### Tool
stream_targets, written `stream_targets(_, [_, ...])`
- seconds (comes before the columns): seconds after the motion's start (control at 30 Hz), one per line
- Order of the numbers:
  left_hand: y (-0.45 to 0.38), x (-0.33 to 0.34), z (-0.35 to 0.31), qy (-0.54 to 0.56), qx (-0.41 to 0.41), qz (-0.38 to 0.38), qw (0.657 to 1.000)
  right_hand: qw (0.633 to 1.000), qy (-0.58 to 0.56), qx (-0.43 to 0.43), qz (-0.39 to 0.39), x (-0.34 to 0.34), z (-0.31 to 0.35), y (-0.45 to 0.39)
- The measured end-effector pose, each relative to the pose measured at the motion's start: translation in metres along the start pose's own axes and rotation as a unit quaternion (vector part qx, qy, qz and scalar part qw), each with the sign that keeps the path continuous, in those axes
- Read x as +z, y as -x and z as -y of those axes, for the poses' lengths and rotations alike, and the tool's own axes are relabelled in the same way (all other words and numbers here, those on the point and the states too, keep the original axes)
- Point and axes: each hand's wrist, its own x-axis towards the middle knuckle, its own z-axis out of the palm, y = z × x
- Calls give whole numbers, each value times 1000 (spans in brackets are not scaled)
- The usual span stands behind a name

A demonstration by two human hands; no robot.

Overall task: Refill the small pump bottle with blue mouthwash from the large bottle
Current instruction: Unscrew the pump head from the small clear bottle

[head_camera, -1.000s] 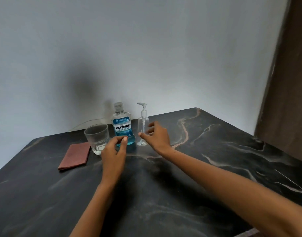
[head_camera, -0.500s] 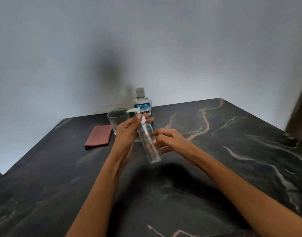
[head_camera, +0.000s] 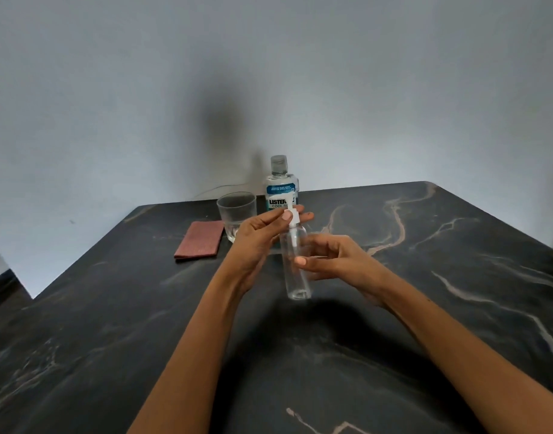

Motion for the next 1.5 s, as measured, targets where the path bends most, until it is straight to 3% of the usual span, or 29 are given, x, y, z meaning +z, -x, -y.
stream_targets(0.1, [1, 5, 1, -15, 8, -48, 999, 1000, 5, 2, -6, 1, -2, 1])
stream_targets(0.3, [-1, 10, 6, -10, 6, -136, 991, 986, 126, -22, -103, -5, -10, -2])
stream_targets(0.5, [-5, 6, 4, 10, -31, -112, 993, 992, 79, -6, -93, -7, -7, -4])
stream_targets(0.7, [-3, 7, 7, -14, -12, -165, 986, 989, 85, -10, -117, -4, -10, -3])
stream_targets(0.9, [-4, 7, 2, 13, -44, -87, 995, 991, 82, 6, -107, -7, -9, -4])
stream_targets(1.07, [-2, 8, 2, 8, -16, -158, 987, 975, 175, -34, -134, -4, -8, -4])
stream_targets(1.33, [-2, 5, -1, 5, -48, -84, 995, 977, 160, -15, -141, -5, -7, -6])
stream_targets(1.5, [-2, 10, -2, 10, -38, -150, 988, 968, 195, -33, -155, -2, -5, -4])
